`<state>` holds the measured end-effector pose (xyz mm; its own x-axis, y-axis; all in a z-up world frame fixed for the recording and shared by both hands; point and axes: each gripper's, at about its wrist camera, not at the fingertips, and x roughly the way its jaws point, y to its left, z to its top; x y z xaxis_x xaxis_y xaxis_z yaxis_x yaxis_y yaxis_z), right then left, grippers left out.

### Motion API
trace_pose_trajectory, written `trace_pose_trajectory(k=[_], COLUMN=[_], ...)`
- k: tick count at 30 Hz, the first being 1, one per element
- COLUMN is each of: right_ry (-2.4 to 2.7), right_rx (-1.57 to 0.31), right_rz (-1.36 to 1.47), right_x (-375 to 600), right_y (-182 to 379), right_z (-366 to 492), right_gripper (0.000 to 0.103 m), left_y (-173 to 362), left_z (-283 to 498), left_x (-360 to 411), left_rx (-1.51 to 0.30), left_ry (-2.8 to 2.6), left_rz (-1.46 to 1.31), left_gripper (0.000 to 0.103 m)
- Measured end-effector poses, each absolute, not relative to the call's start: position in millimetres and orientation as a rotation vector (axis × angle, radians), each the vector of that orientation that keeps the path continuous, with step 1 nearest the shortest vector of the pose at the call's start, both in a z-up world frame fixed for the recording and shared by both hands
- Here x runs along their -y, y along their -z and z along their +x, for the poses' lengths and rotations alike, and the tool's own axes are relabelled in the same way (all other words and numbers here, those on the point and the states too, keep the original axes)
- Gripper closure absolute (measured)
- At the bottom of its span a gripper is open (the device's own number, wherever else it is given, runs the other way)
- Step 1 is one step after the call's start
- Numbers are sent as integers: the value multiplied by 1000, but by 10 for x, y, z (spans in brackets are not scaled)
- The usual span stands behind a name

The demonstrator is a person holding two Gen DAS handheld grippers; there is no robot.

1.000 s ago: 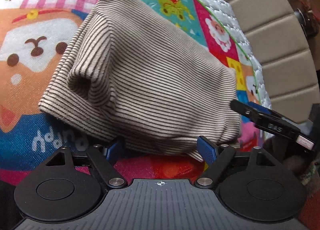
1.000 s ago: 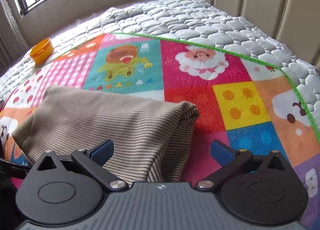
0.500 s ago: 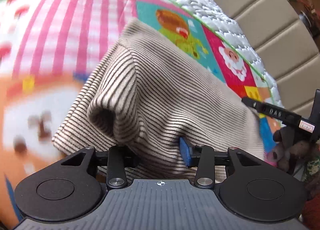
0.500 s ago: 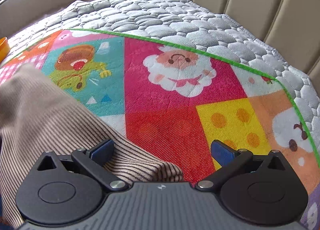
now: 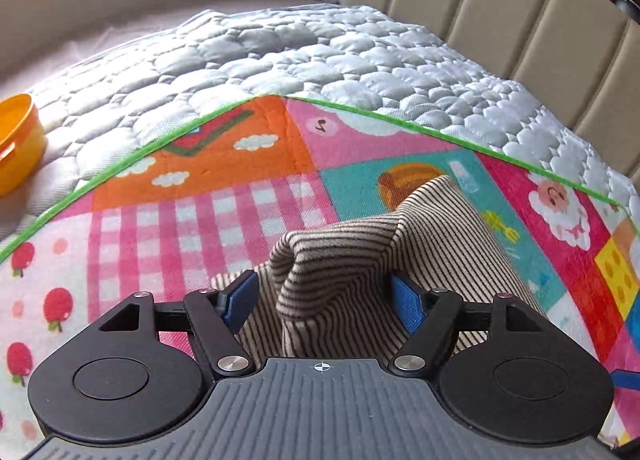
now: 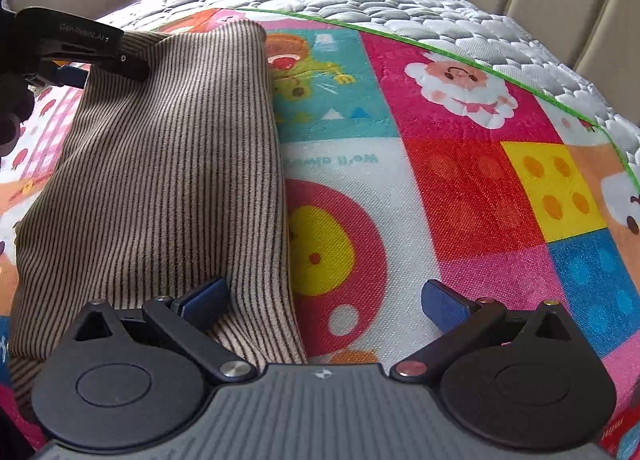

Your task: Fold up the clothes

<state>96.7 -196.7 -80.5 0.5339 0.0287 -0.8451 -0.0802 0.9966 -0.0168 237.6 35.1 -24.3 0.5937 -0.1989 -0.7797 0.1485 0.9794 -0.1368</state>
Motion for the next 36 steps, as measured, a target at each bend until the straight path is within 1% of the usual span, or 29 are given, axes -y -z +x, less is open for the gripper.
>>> trace_pose_trajectory(k=[3, 6, 9, 12, 13, 16, 18, 21, 24, 28, 29, 33, 34, 36], right_ry=[-76, -85, -87, -95, -96, -108, -113, -120, -118, -117, -117, -116, -116, -111], right_rx=[-1042, -1038, -1030, -1030, -1028, -1016, -1010, -1003, -999, -997, -997, -992, -991, -990], right_rz=[49, 70, 64, 78, 82, 84, 90, 99, 94, 94, 94, 92, 93, 95], right_x=[2117, 2143, 2131, 2156, 2167, 2190, 2206, 2230, 2223, 2223, 2218, 2217, 2217, 2212], right_y=[825, 826, 831, 841, 844, 856, 864, 874, 876, 874, 873, 875, 875, 874], right_z=[1018, 1003, 989, 997, 1004, 1035, 1053, 1080, 1077, 1083, 1083, 1085, 1086, 1094], right_gripper=[0, 0, 0, 0, 0, 0, 0, 0, 0, 0, 0, 0, 0, 0], left_y=[161, 53, 29, 92, 134, 187, 201, 181, 218, 274, 287, 361, 380, 417], left_z=[2184, 2049, 2097, 2273, 2340, 2303, 2196, 1835, 1625, 1659, 1699, 1880, 1925, 2015], left_x=[-437, -456, -476, -505, -513, -499, -463, -309, -179, -192, -233, -462, -520, -634], left_rx=[-903, -817, -753, -730, -732, -727, -714, -666, -659, -659, -662, -696, -704, -720], left_ry=[214, 281, 303, 299, 304, 364, 421, 546, 638, 629, 600, 465, 431, 363], left_rz=[-99, -62, -32, -56, -71, -139, -163, -83, 26, 1, -12, -71, -86, -115], left_gripper=[26, 26, 25, 25, 27, 41, 41, 41, 41, 39, 38, 36, 24, 20])
